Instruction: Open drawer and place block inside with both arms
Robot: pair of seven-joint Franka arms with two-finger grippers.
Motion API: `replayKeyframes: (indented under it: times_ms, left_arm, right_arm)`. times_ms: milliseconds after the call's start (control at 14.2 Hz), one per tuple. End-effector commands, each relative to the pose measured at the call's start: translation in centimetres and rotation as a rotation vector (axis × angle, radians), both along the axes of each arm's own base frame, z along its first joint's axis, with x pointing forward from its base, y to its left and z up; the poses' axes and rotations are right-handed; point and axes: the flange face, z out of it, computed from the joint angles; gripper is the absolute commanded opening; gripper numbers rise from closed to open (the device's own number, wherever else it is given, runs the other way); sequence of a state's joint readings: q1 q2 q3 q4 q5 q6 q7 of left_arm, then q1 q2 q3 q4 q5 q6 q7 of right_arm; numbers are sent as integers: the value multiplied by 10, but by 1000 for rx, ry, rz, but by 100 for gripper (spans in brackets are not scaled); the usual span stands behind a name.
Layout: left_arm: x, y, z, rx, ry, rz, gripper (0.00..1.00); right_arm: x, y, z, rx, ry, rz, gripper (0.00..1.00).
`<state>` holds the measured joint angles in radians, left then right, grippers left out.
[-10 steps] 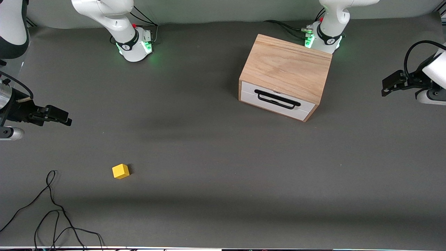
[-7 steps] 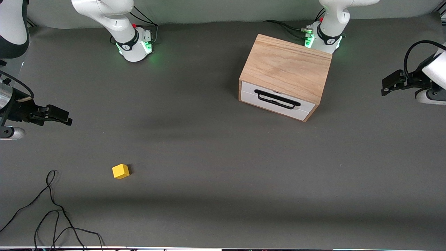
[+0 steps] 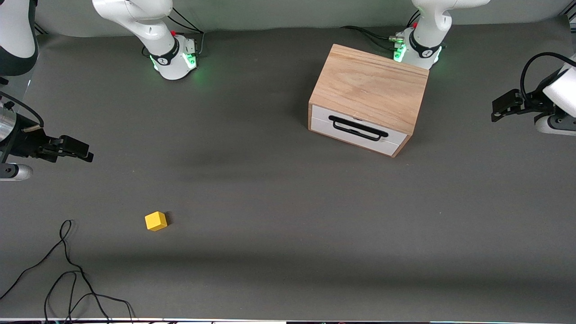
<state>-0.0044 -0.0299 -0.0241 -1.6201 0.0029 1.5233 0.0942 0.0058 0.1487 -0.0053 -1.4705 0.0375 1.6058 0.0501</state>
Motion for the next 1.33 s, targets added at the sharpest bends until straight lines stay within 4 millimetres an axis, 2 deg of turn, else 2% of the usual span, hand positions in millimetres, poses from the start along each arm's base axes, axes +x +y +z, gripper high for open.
replayKeyframes:
  times_ms: [0,70,351,491,561,702,842,982,1123,1263]
  left_arm:
    - [0,-7,4,-7,7,23,100]
    - [-1,-21,5,-4,6,94,100]
    - [-14,-130,5,31,-14,337,100]
    - [-23,-179,-2,49,-13,469,100]
    - [-25,-204,-4,54,-11,556,100]
    - [-27,-244,-13,71,4,814,100]
    - [-30,-280,-29,113,5,1045,100]
    - [-40,-320,-50,167,-25,1153,100]
    - [-45,-337,-64,197,-36,1238,100]
    - [-42,-337,-74,214,-37,1253,100]
  right_arm:
    - [9,0,-11,-6,-7,-5,100]
    - [16,-1,-21,-8,-9,-5,100]
    - [45,-4,-55,-15,-57,72,100]
    - [54,-4,-78,-15,-31,71,100]
    - [56,-3,-81,-17,-26,74,100]
    - [59,0,-97,-18,0,79,100]
    - [59,4,-98,-14,5,111,100]
    - [59,5,-102,-14,12,150,100]
    - [60,9,-98,-13,2,157,100]
    - [63,10,-101,-14,-4,154,100]
